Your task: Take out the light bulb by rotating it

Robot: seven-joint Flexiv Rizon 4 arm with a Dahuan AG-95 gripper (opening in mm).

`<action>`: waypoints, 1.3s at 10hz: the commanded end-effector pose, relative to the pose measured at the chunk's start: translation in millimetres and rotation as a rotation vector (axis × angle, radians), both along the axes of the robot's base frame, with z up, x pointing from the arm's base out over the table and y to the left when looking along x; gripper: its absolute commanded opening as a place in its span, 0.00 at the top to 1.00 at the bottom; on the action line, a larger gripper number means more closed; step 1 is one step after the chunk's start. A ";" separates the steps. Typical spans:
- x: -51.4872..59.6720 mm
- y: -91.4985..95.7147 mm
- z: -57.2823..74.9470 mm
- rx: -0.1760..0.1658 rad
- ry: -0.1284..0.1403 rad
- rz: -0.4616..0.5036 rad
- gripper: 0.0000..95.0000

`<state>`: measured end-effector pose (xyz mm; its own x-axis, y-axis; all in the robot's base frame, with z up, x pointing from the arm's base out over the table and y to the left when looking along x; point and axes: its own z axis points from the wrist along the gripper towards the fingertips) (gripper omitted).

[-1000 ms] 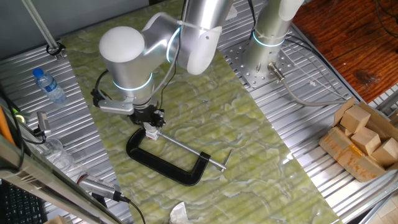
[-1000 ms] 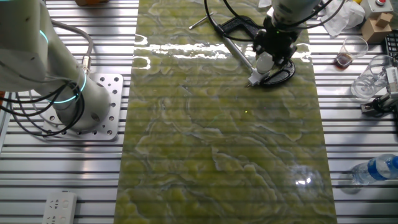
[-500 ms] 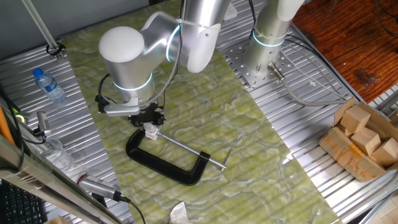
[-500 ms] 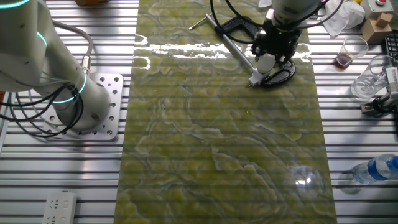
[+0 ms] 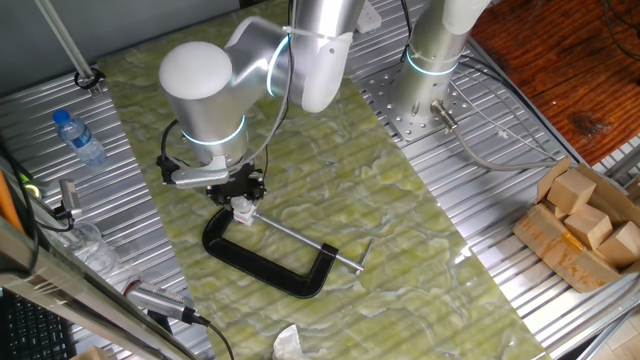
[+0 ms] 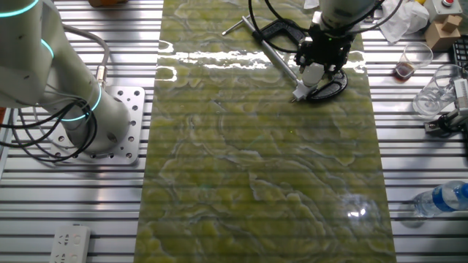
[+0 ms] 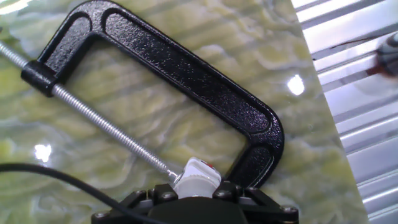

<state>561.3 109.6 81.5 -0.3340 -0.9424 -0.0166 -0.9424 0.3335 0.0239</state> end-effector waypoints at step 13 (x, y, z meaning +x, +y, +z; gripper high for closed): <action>3.4 -2.0 4.6 0.065 0.063 -1.104 0.20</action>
